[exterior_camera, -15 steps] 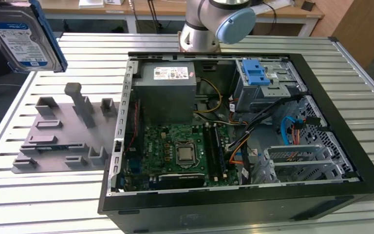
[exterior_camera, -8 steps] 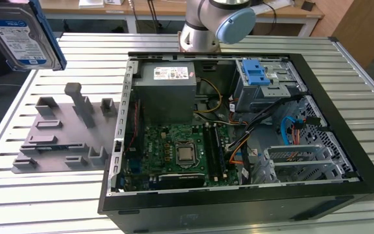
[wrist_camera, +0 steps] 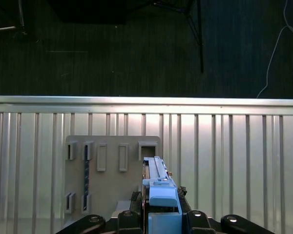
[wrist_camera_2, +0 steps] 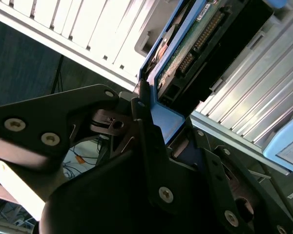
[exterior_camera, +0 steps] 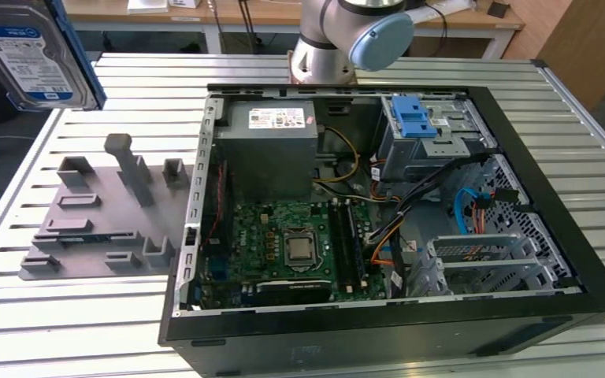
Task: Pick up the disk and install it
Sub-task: 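Pick up the disk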
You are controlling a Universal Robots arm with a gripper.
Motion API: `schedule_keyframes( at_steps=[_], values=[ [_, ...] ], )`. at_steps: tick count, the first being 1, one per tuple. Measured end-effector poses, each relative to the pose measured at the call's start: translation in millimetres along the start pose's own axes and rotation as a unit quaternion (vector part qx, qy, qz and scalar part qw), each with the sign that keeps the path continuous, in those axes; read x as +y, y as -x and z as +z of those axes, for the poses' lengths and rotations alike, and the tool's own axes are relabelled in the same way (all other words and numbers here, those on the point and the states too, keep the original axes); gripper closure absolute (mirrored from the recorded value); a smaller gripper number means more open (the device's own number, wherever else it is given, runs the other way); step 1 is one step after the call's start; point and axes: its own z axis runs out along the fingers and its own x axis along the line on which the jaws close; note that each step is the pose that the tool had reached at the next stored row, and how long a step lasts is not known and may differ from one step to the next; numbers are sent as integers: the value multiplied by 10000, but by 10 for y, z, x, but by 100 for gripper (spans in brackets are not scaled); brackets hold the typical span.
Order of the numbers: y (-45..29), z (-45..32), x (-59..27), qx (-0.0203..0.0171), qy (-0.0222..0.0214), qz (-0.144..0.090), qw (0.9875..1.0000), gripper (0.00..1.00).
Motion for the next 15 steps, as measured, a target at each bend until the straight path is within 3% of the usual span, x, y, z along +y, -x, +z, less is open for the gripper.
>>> schedule_keyframes(
  at_steps=[15],
  values=[
    [4,-137,5,0,0,0,10000,64]
  ],
)
